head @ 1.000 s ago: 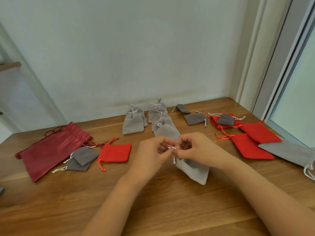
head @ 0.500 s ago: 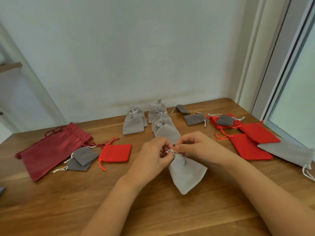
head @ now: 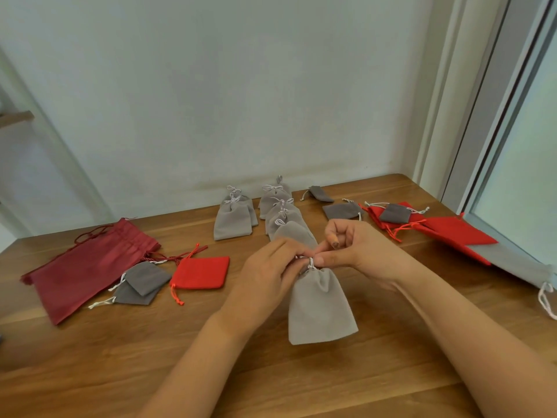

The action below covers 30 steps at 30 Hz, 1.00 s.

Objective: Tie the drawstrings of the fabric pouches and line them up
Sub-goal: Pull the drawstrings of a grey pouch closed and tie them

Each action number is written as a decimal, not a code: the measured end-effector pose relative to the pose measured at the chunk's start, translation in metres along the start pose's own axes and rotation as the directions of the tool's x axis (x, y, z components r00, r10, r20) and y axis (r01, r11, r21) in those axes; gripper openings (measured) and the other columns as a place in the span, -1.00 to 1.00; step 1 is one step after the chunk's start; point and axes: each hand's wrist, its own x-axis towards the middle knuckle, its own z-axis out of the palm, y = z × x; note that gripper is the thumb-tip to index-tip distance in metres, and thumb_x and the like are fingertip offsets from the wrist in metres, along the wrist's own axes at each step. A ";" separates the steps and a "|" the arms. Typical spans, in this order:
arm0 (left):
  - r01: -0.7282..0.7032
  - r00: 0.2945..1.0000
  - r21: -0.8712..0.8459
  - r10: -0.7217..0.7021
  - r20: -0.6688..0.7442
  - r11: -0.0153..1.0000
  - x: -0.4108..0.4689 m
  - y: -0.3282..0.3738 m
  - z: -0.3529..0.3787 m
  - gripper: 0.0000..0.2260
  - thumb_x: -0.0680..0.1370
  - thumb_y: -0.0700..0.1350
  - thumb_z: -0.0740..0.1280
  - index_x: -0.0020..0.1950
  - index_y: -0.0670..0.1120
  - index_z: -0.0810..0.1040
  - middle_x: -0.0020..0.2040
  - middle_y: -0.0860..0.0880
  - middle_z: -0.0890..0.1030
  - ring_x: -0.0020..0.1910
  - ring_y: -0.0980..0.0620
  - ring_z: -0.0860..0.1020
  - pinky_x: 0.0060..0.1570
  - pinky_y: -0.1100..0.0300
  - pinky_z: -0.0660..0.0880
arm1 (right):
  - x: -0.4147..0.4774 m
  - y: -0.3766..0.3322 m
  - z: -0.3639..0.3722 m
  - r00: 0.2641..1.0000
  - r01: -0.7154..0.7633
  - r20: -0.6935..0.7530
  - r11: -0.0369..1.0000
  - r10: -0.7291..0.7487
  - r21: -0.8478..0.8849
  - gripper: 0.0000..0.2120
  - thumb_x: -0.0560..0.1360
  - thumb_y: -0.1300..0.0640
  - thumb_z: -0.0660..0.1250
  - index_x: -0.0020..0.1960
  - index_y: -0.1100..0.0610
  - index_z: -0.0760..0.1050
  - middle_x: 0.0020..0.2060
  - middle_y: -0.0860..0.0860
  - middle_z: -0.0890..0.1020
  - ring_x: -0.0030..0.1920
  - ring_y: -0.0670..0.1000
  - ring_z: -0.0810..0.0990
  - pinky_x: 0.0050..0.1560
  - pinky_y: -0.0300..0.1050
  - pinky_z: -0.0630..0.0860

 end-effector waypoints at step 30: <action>0.006 0.999 -0.070 -0.010 -0.054 0.997 0.000 -0.002 0.001 -0.88 0.45 -0.15 0.44 -0.03 -0.09 0.69 -0.14 0.08 0.67 -0.12 0.24 0.59 -0.09 0.43 0.50 | 0.004 0.006 -0.006 0.980 0.003 0.198 0.998 0.009 -0.061 -0.63 0.41 0.49 0.38 -0.22 0.12 0.28 -0.19 0.14 0.66 -0.21 -0.02 0.65 -0.11 -0.23 0.57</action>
